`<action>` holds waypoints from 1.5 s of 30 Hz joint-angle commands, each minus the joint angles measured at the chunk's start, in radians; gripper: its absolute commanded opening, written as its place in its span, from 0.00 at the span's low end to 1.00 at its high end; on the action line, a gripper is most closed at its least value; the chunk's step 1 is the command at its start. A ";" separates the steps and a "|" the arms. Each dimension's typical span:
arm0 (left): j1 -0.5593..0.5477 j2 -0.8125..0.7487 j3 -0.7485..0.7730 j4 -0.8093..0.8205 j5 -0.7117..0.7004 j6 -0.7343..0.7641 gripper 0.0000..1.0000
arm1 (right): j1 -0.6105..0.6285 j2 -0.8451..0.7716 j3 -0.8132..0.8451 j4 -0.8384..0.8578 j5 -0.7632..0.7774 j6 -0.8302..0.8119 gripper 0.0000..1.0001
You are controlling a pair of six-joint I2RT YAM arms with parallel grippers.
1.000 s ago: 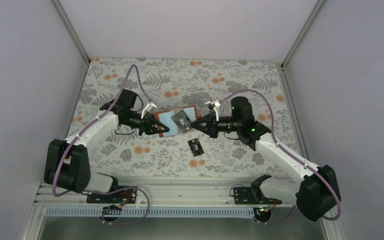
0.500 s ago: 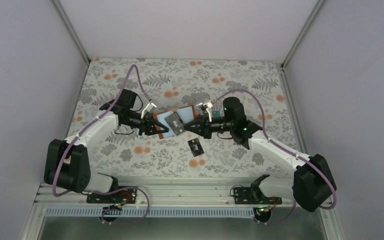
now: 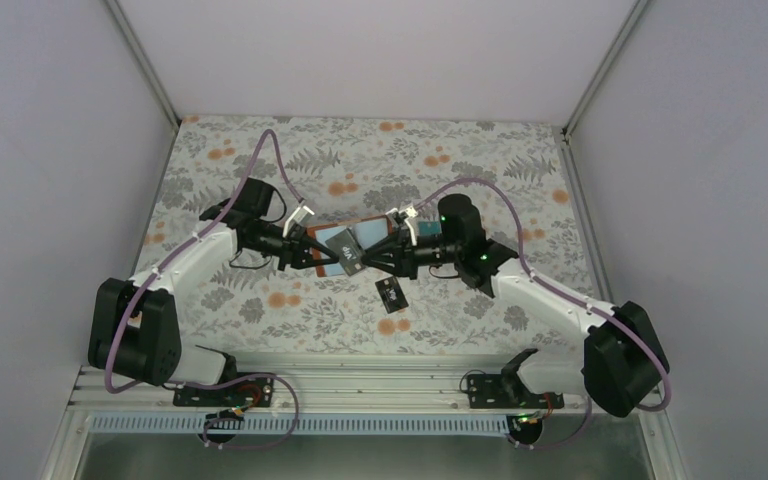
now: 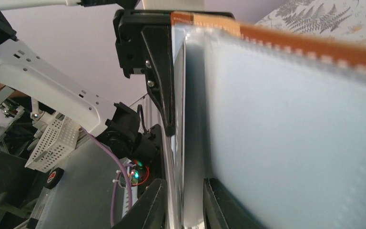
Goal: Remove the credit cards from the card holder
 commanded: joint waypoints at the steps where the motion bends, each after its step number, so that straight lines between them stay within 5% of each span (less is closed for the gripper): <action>1: -0.003 -0.007 0.007 0.015 0.053 0.037 0.02 | 0.012 0.031 0.058 0.001 0.001 -0.017 0.20; 8: -0.003 -0.008 0.009 0.003 0.059 0.050 0.02 | 0.011 0.048 0.074 0.035 0.003 -0.006 0.16; 14: -0.002 -0.009 0.007 0.000 0.060 0.054 0.02 | 0.008 0.028 0.073 0.048 -0.001 -0.001 0.23; 45: -0.004 -0.006 0.025 -0.095 0.108 0.174 0.03 | 0.034 0.057 0.064 -0.137 0.140 -0.134 0.22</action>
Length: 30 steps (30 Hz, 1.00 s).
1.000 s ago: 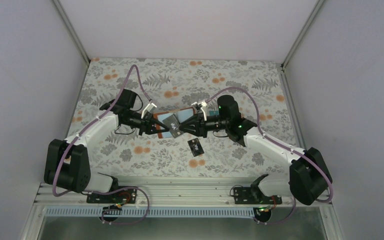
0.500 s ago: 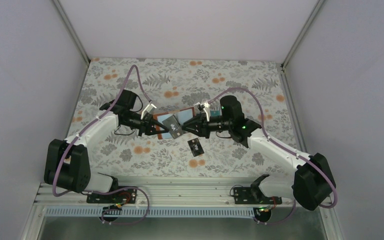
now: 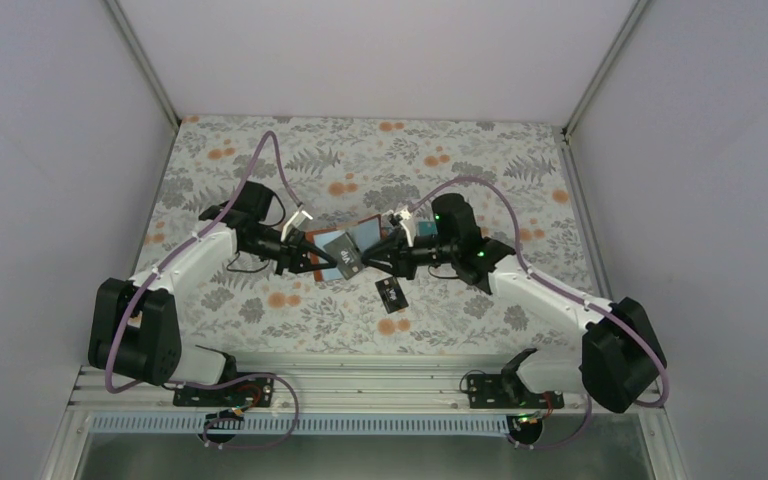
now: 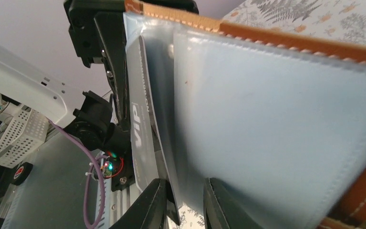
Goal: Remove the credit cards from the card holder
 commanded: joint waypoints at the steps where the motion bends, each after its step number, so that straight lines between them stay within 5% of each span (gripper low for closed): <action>1: -0.003 -0.006 0.025 -0.006 0.102 0.081 0.02 | 0.038 0.047 0.028 -0.020 0.043 -0.035 0.22; 13: -0.003 -0.005 0.020 0.001 0.099 0.076 0.02 | 0.064 0.050 0.064 0.060 -0.074 -0.039 0.22; 25: -0.007 -0.009 0.016 0.012 0.091 0.061 0.03 | 0.060 0.063 0.116 0.047 -0.048 -0.018 0.04; 30: -0.007 -0.005 0.013 0.035 0.092 0.034 0.18 | 0.047 0.031 0.090 0.063 -0.035 0.017 0.04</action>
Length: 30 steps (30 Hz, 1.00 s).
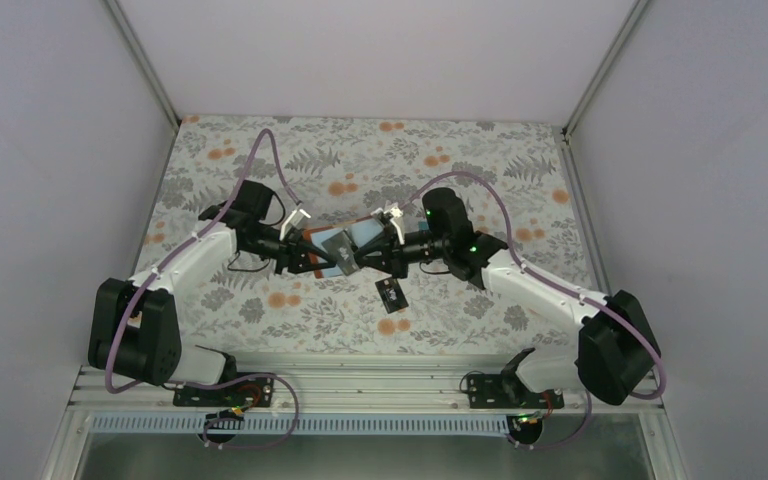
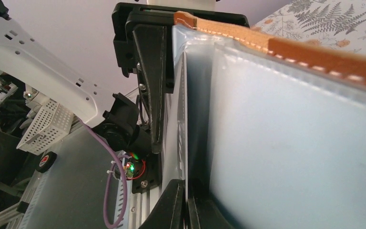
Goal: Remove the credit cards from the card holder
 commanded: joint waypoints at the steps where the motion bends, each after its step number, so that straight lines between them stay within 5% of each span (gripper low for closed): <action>1: -0.013 -0.005 0.013 0.031 0.060 0.022 0.19 | -0.004 -0.028 0.016 0.055 0.031 0.034 0.04; 11: -0.013 -0.001 0.012 0.029 0.061 0.021 0.18 | -0.010 -0.054 0.015 0.056 0.068 0.065 0.04; 16: -0.012 -0.003 0.017 0.028 0.055 0.020 0.03 | -0.022 -0.064 0.014 0.039 0.083 0.079 0.04; 30: -0.005 -0.012 0.030 0.054 0.044 -0.018 0.02 | -0.111 -0.130 -0.071 0.037 0.120 0.190 0.04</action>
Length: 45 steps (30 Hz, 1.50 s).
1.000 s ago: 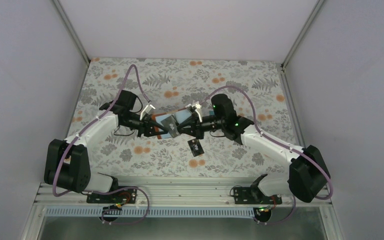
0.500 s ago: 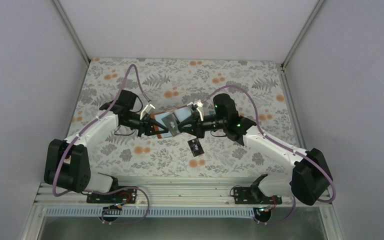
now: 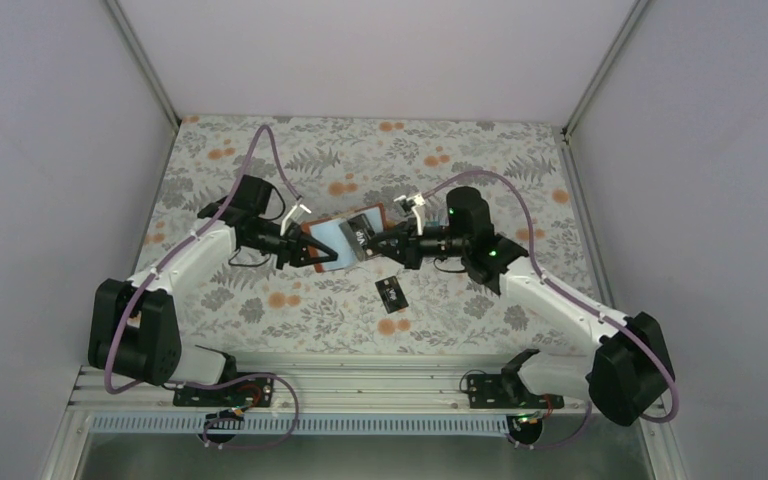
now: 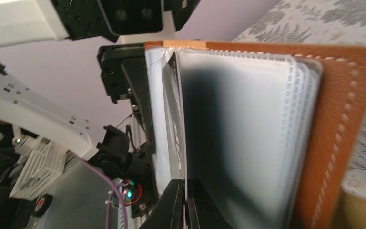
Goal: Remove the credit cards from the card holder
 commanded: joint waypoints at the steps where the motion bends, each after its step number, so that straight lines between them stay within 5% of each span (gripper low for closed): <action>1: 0.008 -0.014 0.004 0.008 0.051 0.013 0.02 | -0.048 -0.029 -0.024 0.004 0.067 0.032 0.04; 8: 0.011 -0.022 0.002 0.031 0.032 -0.010 0.02 | -0.134 -0.122 -0.020 -0.102 0.123 0.027 0.04; 15: 0.026 -0.027 -0.035 0.253 -0.212 -0.292 0.02 | -0.304 -0.181 -0.107 -0.231 0.187 0.124 0.04; 24: 0.051 -0.042 -0.047 0.293 -0.319 -0.345 0.02 | -0.136 0.104 -0.346 0.009 0.058 0.268 0.04; 36: 0.053 -0.034 -0.046 0.294 -0.317 -0.345 0.02 | -0.109 0.245 -0.318 0.013 0.073 0.267 0.04; 42: 0.052 -0.031 -0.048 0.295 -0.313 -0.347 0.02 | -0.107 0.174 -0.289 -0.133 0.158 0.253 0.45; 45: 0.053 -0.032 -0.049 0.295 -0.309 -0.344 0.02 | -0.109 0.088 -0.242 -0.283 0.276 0.228 0.58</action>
